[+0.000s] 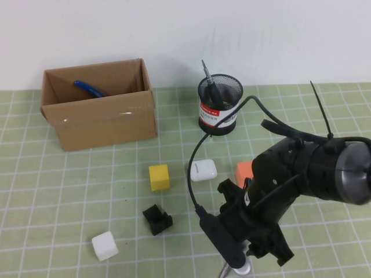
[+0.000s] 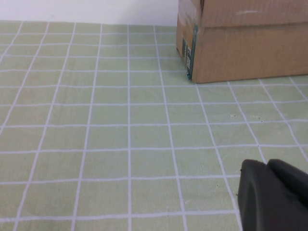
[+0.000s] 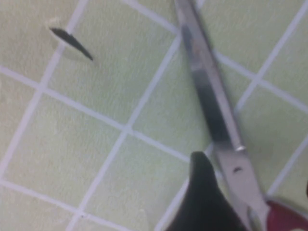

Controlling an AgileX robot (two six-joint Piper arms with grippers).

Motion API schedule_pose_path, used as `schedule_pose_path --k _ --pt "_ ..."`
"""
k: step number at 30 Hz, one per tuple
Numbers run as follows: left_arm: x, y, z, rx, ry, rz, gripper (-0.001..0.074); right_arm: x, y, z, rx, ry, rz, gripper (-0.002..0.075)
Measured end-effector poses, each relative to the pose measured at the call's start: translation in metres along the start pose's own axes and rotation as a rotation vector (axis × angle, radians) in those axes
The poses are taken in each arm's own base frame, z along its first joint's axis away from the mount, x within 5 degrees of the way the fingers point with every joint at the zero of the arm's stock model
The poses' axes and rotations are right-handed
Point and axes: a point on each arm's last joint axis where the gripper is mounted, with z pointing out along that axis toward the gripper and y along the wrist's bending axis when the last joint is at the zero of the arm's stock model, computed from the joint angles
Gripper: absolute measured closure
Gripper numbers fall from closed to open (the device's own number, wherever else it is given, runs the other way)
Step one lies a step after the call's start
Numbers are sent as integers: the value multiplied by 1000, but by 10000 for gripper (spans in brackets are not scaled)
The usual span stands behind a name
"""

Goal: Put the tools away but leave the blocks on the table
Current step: Pick up the scissors from the table

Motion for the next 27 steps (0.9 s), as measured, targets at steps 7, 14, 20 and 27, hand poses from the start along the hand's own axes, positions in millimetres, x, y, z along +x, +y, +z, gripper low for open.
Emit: schedule_pose_path --k 7,14,20,27 --pt "0 0 0 0 0 0 739 6 1 12 -38 10 25 356" --pt "0 0 0 0 0 0 739 9 2 19 -58 22 7 400" --pt "0 0 0 0 0 0 739 9 3 20 -69 24 -3 591" --pt "0 0 0 0 0 0 739 9 3 22 -91 27 -7 628"
